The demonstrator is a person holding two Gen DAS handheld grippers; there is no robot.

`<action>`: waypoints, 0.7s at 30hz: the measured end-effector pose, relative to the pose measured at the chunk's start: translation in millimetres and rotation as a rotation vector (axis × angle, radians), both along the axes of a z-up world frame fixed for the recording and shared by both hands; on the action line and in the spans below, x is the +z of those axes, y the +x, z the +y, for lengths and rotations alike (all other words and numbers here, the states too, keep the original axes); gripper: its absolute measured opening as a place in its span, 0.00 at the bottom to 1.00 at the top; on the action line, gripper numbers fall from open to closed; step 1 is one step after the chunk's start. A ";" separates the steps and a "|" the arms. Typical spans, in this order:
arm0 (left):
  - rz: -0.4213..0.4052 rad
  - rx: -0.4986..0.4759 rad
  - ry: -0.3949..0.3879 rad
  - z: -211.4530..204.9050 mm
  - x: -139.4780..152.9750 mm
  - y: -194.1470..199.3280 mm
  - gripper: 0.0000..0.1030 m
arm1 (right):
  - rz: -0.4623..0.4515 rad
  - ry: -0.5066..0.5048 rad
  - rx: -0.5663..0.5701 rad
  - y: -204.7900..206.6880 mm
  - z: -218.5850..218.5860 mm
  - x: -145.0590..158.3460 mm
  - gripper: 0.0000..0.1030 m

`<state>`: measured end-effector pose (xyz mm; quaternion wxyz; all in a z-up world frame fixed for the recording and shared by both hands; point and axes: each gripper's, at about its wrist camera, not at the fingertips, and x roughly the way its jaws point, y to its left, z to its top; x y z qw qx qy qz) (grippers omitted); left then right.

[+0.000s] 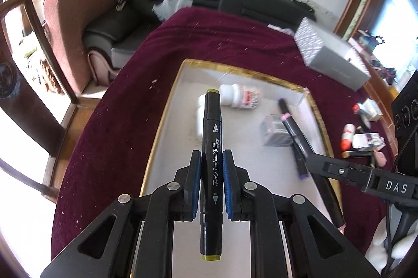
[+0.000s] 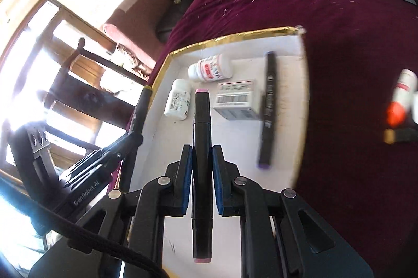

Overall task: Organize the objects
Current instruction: 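Carry both black markers over the white tray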

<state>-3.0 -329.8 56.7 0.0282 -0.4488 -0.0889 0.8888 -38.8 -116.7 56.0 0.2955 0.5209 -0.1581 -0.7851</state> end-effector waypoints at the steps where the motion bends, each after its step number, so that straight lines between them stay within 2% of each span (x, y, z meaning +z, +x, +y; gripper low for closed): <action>1: -0.015 0.005 0.000 -1.9 -4.1 -3.4 0.13 | -0.005 0.005 0.005 -5.3 -7.4 -2.7 0.13; 9: -0.104 0.020 -0.040 -5.4 -26.2 -34.0 0.13 | -0.010 0.096 0.016 -37.4 -51.4 -15.5 0.13; 17: -0.111 0.046 0.013 -15.9 -35.1 -42.6 0.13 | -0.029 0.122 0.010 -53.8 -59.6 -28.4 0.13; 21: -0.092 0.054 0.076 -23.7 -31.6 -40.6 0.14 | -0.038 0.120 0.007 -55.6 -59.6 -33.9 0.13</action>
